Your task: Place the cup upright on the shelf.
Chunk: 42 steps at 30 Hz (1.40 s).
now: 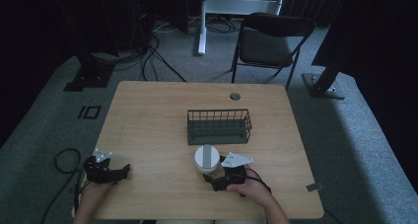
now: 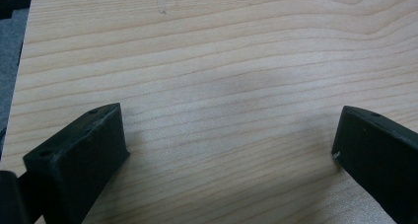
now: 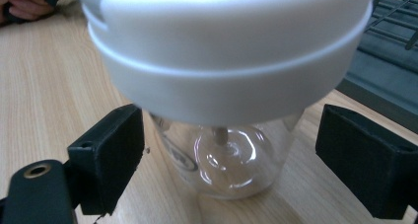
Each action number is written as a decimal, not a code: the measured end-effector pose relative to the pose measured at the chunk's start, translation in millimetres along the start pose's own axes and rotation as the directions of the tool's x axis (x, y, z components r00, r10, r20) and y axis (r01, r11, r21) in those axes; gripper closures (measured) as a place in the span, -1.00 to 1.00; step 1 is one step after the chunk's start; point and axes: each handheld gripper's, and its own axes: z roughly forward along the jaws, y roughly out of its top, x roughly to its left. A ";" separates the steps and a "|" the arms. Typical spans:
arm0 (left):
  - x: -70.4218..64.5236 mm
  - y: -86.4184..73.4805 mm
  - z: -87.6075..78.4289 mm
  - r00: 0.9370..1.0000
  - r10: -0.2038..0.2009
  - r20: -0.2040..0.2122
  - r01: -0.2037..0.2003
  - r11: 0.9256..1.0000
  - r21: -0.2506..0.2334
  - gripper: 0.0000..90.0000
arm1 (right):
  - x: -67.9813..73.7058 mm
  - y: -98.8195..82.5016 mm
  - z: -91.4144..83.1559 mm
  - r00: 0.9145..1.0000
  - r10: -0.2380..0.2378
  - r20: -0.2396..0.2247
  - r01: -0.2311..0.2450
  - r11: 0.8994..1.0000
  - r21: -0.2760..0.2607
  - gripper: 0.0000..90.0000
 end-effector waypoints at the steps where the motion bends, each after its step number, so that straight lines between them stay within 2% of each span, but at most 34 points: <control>1: 0.0 0.0 0.0 1.000 0.000 0.000 0.000 1.000 0.000 -1.00 | 0.0 0.0 0.0 1.000 0.000 0.000 0.000 1.000 0.000 -0.75; 9: 0.2 -0.1 0.0 1.000 0.002 0.002 -0.002 1.000 0.000 -1.00 | 0.8 2.9 4.8 1.000 0.014 0.001 -0.014 0.999 -0.039 -0.75; 17: 0.3 -0.1 -0.1 1.000 0.003 0.002 -0.003 1.000 0.000 -1.00 | 3.7 6.4 9.9 1.000 0.008 0.002 -0.008 0.999 -0.054 -0.75; 21: 0.3 -0.1 -0.1 1.000 0.003 0.002 -0.003 1.000 0.000 -1.00 | 5.6 5.3 12.0 0.999 0.036 0.001 -0.036 0.998 -0.060 -0.75; 31: 0.2 0.0 -0.1 1.000 0.002 0.002 -0.002 1.000 0.000 -1.00 | 8.0 9.5 16.3 0.999 0.038 0.020 -0.037 0.997 -0.074 -0.75; 39: 0.3 0.0 -0.1 1.000 0.002 0.002 -0.002 1.000 0.000 -1.00 | 9.7 11.9 16.3 0.998 0.054 0.043 -0.050 0.996 -0.079 -0.61; 42: 0.2 0.0 0.0 1.000 0.002 0.002 -0.002 1.000 0.000 -1.00 | 10.8 12.7 15.4 0.998 0.033 0.051 -0.029 0.997 -0.077 -0.60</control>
